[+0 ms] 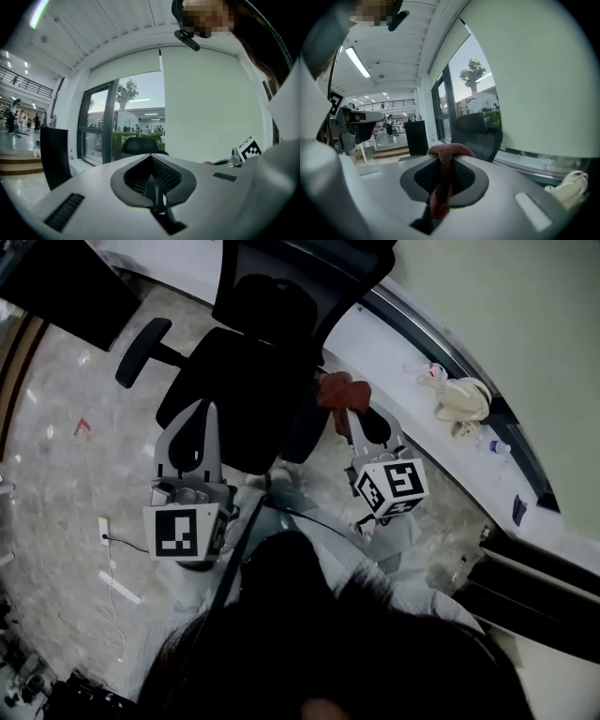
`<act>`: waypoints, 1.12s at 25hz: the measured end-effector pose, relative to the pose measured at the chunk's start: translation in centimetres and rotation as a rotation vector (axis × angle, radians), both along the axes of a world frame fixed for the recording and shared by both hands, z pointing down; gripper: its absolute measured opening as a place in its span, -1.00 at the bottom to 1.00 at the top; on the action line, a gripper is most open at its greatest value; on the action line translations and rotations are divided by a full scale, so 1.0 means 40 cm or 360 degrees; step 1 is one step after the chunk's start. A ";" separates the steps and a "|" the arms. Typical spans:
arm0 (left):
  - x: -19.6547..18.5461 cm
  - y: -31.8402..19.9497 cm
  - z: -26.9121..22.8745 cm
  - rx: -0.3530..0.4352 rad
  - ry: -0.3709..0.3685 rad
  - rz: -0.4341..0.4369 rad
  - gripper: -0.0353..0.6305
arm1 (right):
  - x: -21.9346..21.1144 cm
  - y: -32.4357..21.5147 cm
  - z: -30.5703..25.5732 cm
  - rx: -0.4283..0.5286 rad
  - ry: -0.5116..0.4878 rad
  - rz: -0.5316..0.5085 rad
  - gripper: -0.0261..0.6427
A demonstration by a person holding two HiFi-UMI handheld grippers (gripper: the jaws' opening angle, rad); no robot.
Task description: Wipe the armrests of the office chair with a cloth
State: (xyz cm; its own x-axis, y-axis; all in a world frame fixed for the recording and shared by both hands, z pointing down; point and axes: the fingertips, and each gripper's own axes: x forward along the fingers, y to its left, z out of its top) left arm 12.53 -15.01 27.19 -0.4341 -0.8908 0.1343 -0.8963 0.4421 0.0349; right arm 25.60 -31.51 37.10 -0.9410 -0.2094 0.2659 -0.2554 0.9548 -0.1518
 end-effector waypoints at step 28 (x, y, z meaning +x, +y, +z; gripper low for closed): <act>-0.077 -0.019 0.270 -0.0275 0.0200 0.0215 -0.88 | -0.133 -0.039 0.681 0.0087 0.1037 -0.0396 -0.85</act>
State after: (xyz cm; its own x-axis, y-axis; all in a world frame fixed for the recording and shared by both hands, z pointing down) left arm 9.46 -15.77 37.98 -0.2829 -0.8988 0.3349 -0.9411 0.3275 0.0842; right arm 20.28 -33.07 64.35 -0.6151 -0.0374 0.7876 -0.0508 0.9987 0.0078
